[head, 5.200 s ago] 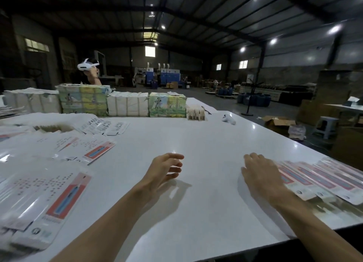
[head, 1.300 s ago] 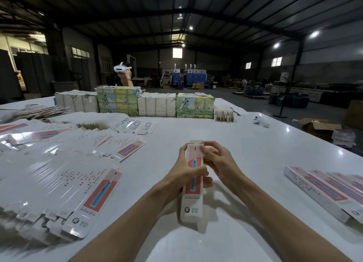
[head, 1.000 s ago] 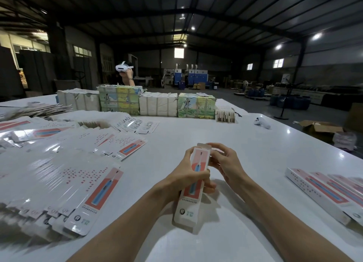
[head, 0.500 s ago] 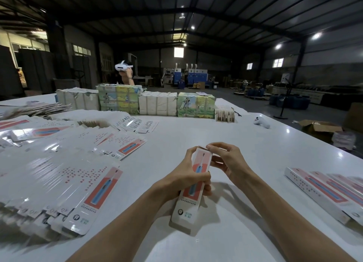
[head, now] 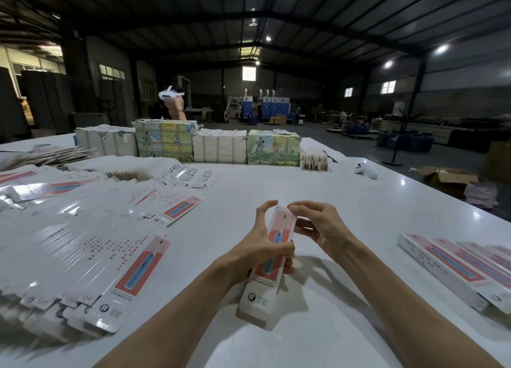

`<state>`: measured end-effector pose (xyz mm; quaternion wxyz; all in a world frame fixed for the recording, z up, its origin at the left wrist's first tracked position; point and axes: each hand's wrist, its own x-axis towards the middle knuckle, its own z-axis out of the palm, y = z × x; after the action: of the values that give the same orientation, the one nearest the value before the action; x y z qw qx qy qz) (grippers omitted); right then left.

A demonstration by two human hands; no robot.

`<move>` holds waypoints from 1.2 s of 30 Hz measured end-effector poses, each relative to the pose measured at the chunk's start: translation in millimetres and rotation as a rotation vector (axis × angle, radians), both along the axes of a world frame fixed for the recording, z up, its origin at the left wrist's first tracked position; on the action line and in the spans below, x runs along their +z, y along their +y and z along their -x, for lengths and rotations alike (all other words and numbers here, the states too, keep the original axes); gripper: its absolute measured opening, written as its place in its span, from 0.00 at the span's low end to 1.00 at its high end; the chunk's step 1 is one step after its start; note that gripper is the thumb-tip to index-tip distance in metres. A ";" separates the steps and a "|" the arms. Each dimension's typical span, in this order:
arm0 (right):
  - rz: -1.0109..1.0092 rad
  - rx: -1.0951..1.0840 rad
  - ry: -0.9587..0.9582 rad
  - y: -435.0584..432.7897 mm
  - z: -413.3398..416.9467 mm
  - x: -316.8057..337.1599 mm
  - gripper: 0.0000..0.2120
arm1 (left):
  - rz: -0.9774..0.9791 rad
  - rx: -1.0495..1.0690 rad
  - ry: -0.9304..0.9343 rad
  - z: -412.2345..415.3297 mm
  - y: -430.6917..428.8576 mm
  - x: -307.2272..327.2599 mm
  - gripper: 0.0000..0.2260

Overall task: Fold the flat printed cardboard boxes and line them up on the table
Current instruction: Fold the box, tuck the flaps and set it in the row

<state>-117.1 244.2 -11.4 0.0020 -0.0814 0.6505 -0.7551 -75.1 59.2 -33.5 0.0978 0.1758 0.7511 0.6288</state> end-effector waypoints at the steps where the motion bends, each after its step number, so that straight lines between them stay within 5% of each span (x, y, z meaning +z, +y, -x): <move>1: -0.008 0.008 -0.002 0.9 -0.5 0.6 0.05 | -0.004 -0.011 -0.005 -1.0 -0.3 0.3 0.44; 13: -0.086 -0.044 -0.059 4.1 -3.2 2.5 0.08 | 0.105 -0.039 0.080 0.4 0.2 -5.8 0.40; 36: -0.017 0.077 0.060 -4.9 -7.0 -2.1 0.10 | -0.059 0.095 -0.035 1.0 -0.1 0.2 0.42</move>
<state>-110.1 239.3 -13.5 0.0123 -0.1292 0.6532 -0.7460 -76.1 59.1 -33.4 0.0757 0.1316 0.7379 0.6577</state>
